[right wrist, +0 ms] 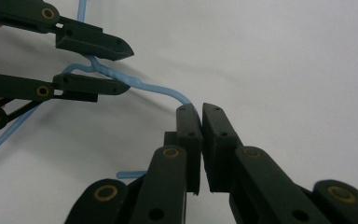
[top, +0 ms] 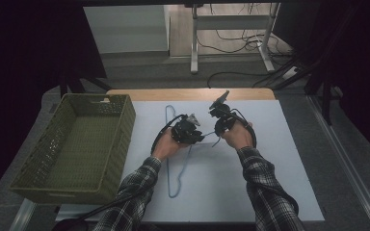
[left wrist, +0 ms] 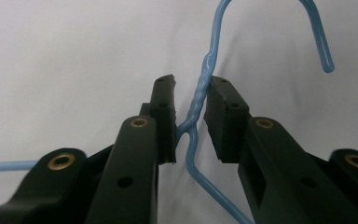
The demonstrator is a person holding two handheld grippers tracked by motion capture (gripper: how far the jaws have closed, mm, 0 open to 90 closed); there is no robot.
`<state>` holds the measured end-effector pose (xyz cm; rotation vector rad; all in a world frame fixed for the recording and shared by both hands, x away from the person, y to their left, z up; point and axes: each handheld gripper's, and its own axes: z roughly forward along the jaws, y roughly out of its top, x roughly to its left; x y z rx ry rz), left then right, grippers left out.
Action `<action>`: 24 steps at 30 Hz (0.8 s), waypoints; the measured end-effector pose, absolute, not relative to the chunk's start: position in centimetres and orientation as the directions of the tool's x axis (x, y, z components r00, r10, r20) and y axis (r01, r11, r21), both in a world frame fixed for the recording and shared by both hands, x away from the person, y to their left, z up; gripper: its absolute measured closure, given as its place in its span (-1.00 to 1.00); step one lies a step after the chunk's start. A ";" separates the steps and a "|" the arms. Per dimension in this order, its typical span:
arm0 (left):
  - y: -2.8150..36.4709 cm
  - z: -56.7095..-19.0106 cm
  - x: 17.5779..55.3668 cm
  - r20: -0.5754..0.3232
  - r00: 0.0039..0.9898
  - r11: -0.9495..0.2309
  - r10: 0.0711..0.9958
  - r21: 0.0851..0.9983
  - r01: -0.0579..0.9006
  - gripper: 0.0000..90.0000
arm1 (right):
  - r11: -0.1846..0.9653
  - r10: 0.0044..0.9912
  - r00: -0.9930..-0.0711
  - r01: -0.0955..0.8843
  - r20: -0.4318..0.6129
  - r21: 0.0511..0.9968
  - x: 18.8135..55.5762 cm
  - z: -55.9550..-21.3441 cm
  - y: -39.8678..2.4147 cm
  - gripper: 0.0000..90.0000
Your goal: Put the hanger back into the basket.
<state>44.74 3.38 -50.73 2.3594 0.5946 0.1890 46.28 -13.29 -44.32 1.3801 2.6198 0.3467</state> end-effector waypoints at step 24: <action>3.7 -48.8 45.1 -0.098 0.905 -0.683 0.413 0.624 0.379 0.92 | 0.495 0.825 -0.561 0.778 0.073 0.387 46.2 -43.1 -14.3 -0.02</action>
